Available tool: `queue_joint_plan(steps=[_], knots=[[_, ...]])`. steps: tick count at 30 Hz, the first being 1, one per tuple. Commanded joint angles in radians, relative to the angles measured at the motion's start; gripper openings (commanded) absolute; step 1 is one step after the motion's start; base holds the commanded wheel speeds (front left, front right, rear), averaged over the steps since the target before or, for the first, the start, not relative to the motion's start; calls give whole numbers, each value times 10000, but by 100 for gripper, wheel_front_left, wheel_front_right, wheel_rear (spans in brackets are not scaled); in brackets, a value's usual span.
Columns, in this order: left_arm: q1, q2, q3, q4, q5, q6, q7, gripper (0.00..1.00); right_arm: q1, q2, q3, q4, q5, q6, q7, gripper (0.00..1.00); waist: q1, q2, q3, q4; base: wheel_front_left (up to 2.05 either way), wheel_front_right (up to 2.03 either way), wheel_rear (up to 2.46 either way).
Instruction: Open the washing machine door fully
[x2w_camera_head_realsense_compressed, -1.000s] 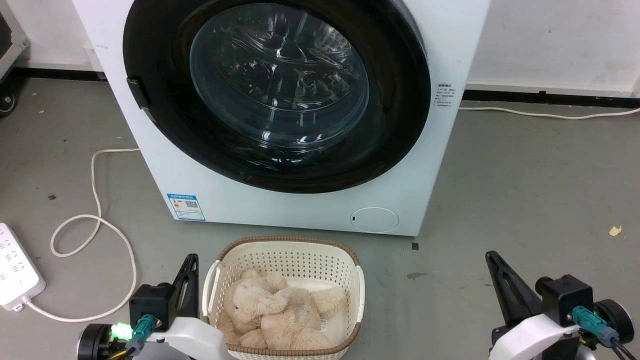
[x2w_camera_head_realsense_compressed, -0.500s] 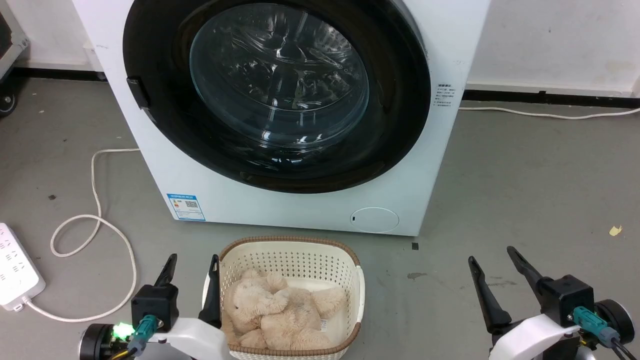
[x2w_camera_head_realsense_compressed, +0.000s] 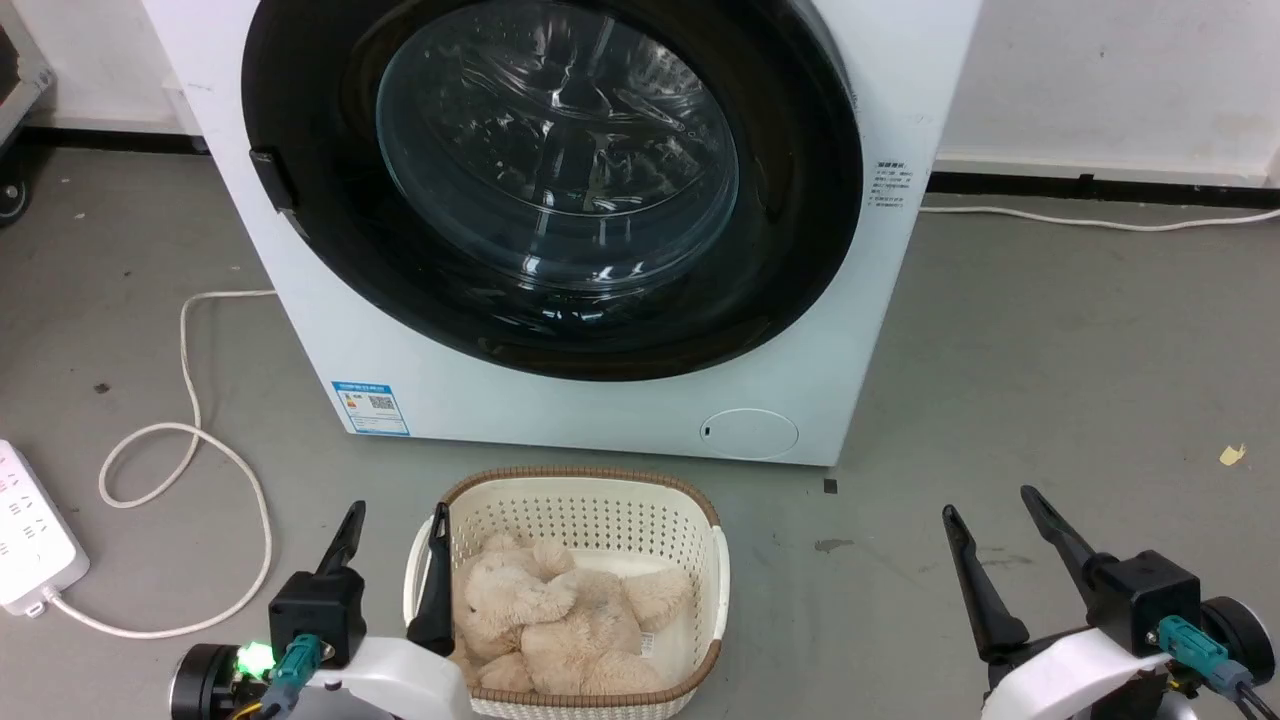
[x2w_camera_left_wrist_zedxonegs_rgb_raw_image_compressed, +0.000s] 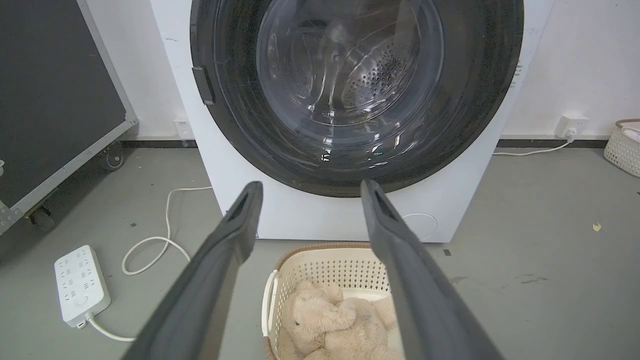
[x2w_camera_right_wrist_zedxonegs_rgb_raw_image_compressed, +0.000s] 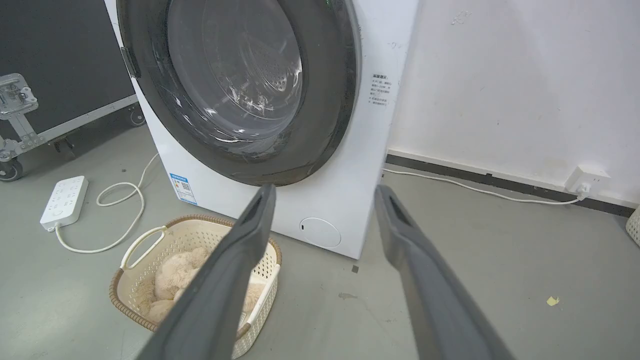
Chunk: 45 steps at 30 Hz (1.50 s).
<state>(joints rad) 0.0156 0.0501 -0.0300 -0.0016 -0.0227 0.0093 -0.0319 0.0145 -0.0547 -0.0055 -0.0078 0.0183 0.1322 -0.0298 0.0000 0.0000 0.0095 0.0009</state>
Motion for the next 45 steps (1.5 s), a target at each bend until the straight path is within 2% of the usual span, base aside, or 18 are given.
queue_joint_plan(steps=[1, 11, 18, 19, 20, 28, 34, 39, 41, 45], knots=[[-82, 0, -79, -56, -76, 72, -113, 100, -8, 7, -30, -52, 9, -2, -110, 100, 0, 0, 36, 5, 0, 0, 0], [-317, 0, -357, -179, -198, 207, -322, 100, -203, -6, -180, -267, -11, -4, -205, 100, 0, 0, 514, 76, 0, 0, 0], [-591, 0, -553, -288, -266, 301, -468, 100, -576, -368, -139, -458, 12, -5, -201, 100, 0, 0, 969, 162, 0, 0, 0], [-632, 0, -584, -308, -277, 320, -489, 100, -652, -422, -155, -491, 62, -5, -183, 41, 0, 0, 1031, 179, 0, 0, 0], [-669, 0, -615, -332, -288, 345, -510, 100, -732, -478, -170, -536, 110, -5, -167, 0, 0, 0, 1090, 194, 0, 0, 0], [-929, 0, -813, -504, -361, 492, -676, 100, -1579, -1088, -264, -811, 592, -6, 71, 0, 0, 0, 1588, 327, 0, 0, 0], [-1138, 0, -951, -610, -418, 582, -802, 100, -2616, -1424, -505, -764, 1401, -6, 450, 0, 0, 0, 1988, 468, 0, 0, 0], [-1248, 0, -1046, -672, -473, 646, -885, 100, -3447, -1402, -793, -448, 2051, -7, 826, 0, 0, 0, 2228, 569, 0, 0, 0], [-1287, 0, -1057, -750, -551, 761, -948, 100, -4237, -1016, -1299, 44, 2602, -7, 1360, 0, 0, 0, 2393, 613, 0, 0, 0], [-1278, 0, -1096, -826, -601, 819, -1011, 100, -5104, -818, -1660, 440, 3011, -8, 1808, 0, 0, 0, 2561, 676, 0, 0, 0]])
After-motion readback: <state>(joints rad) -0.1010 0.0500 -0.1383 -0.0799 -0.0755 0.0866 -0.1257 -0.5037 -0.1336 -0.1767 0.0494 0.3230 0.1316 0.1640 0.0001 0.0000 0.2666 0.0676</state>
